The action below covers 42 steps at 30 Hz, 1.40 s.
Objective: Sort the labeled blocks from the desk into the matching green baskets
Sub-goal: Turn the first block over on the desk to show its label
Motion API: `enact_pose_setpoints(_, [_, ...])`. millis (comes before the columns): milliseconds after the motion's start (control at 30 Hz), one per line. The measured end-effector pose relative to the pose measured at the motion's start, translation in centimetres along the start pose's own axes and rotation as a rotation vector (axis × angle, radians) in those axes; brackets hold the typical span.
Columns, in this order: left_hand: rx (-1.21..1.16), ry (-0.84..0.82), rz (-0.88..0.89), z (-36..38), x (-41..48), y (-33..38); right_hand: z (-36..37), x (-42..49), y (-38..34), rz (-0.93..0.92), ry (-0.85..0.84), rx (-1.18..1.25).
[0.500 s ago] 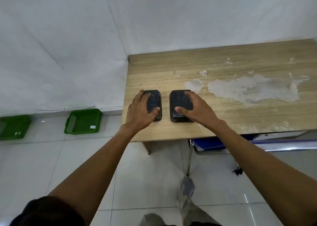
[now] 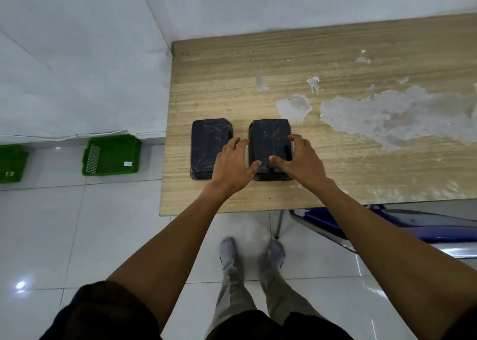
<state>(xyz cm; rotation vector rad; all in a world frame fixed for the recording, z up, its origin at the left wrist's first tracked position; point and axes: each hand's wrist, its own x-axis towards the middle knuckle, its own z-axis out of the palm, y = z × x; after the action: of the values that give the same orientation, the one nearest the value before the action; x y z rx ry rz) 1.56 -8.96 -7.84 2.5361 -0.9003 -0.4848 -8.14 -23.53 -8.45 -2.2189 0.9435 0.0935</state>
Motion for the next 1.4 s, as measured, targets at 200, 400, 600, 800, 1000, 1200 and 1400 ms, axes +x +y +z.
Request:
enact_pose_setpoints(200, [-0.1, -0.116, -0.04, 2.2, 1.3, 0.8, 0.4, 1.2, 0.9, 0.105, -0.02, 0.051])
enact_pose_setpoints(400, [-0.229, -0.153, -0.07, 2.9, 1.6, 0.8, 1.1, 2.1, 1.0, 0.216, -0.015, 0.257])
enact_pose_setpoints(600, [-0.284, -0.133, -0.089, 2.2, 1.5, 0.6, 0.7, 2.9, 0.4, 0.357, -0.023, 0.477])
enact_pose_setpoints(800, [-0.327, -0.169, -0.054, -0.7, 1.9, 0.2, -0.3, 3.4, -1.8, 0.372, -0.004, 0.658])
enact_pose_setpoints(1000, [-0.447, -0.057, -0.082, -5.5, 2.8, -0.2, -1.3, 2.5, -5.2, 0.15, 0.076, 0.606])
enact_pose_setpoints(1200, [-0.906, 0.039, -0.436, -9.4, 3.5, -1.1, -0.2, 1.3, -8.0, -0.249, 0.193, 0.078])
enact_pose_setpoints(1400, [-0.948, 0.039, -0.599, -11.6, 2.5, -3.6, 2.2, 0.1, -9.5, -0.612, 0.291, -0.368])
